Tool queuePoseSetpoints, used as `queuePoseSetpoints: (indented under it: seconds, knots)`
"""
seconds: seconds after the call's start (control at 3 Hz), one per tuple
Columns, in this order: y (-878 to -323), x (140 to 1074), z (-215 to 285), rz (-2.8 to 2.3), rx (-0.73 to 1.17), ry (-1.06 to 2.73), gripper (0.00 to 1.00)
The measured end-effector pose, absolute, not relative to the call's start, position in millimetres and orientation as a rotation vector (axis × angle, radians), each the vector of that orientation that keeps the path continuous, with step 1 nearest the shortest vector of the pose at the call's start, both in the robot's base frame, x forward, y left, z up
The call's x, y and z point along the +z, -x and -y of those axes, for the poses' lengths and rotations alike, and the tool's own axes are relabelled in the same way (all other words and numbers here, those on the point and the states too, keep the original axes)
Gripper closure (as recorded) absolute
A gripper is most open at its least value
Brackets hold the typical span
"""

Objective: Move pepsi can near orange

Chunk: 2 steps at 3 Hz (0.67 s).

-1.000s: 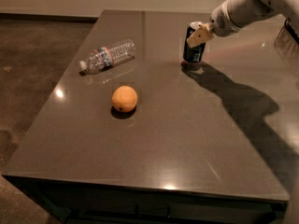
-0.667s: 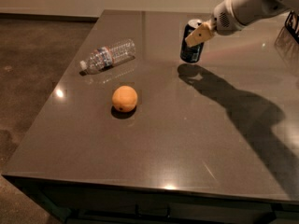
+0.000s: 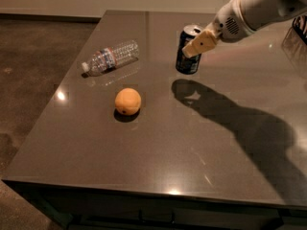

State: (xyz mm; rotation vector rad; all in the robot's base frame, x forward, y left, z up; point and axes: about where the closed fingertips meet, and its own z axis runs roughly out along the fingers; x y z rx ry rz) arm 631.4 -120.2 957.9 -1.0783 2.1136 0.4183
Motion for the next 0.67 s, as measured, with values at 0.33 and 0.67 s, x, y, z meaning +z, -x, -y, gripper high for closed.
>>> queuePoseSetpoints:
  seconds: [0.33, 0.67]
  knots:
    - [-608, 955, 105, -2.079, 0.417, 1.174, 1.0]
    - [-588, 948, 90, -2.037, 0.418, 1.258, 1.0]
